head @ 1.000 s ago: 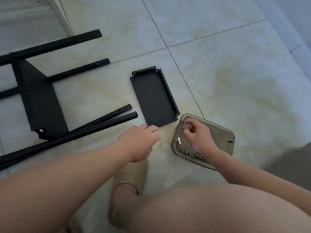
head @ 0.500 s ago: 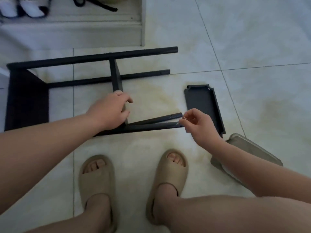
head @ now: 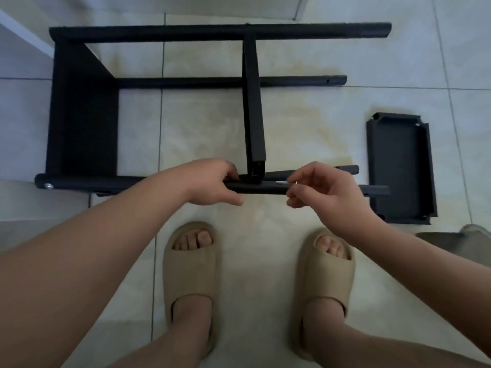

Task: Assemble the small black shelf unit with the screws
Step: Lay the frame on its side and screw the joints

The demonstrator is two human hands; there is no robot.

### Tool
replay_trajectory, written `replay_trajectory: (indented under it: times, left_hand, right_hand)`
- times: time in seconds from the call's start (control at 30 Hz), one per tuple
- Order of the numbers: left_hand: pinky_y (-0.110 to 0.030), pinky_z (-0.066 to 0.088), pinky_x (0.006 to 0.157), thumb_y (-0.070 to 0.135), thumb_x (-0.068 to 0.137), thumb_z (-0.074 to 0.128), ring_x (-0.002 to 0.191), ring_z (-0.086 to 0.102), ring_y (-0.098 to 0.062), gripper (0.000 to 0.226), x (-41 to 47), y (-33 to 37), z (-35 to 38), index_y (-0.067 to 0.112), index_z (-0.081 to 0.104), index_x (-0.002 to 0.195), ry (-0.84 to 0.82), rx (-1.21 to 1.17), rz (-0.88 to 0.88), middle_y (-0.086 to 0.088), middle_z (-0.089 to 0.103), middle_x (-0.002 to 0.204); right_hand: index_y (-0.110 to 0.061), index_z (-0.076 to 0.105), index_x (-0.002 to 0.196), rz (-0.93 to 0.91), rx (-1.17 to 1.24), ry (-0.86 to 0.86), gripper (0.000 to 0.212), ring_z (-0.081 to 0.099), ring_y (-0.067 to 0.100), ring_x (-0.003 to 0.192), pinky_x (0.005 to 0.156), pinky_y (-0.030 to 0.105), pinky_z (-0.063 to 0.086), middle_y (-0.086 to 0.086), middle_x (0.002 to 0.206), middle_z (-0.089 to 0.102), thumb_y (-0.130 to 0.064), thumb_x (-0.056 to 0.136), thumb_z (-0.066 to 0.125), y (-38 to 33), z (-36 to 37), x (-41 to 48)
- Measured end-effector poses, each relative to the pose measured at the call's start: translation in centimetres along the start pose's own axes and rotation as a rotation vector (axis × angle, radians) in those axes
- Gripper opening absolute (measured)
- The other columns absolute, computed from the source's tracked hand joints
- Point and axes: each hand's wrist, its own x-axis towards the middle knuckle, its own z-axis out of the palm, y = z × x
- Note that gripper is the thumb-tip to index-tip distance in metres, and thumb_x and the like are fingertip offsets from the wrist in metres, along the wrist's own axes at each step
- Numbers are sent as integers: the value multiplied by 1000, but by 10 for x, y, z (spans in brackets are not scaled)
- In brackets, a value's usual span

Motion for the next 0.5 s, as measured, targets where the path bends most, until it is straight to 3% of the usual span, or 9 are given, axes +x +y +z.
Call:
replay_trajectory:
  times: [0.1,0.2,0.3,0.5]
  left_hand:
    - [-28,41,59,46,89,69,76,55,-5,30,-2,-2,8,29,64,114,86,-2,22,11,59,87]
    - [-31,49,67,51,88,67,79,55,-3,27,-11,0,12,36,63,110,154,-6,29,15,58,89]
    - [-31,48,63,58,85,65,74,57,-3,23,-24,2,11,43,61,102,217,-27,56,17,60,83]
    - [-29,44,57,68,78,54,64,56,-1,30,-43,9,5,45,59,97,284,-59,75,17,62,75]
  right_hand:
    - [-6,69,96,23,40,-23,12,75,22,77,77,29,61,9,82,76,3,95,62,0,8,-1]
    - [-5,67,94,15,75,-47,9,75,24,78,78,32,62,10,82,76,4,93,64,2,15,-6]
    - [-4,64,92,-24,53,-96,7,76,22,79,79,32,62,8,84,76,3,92,66,3,14,-15]
    - [-8,63,89,-105,33,-152,8,76,22,78,77,35,62,6,84,76,-11,88,71,-3,14,-19]
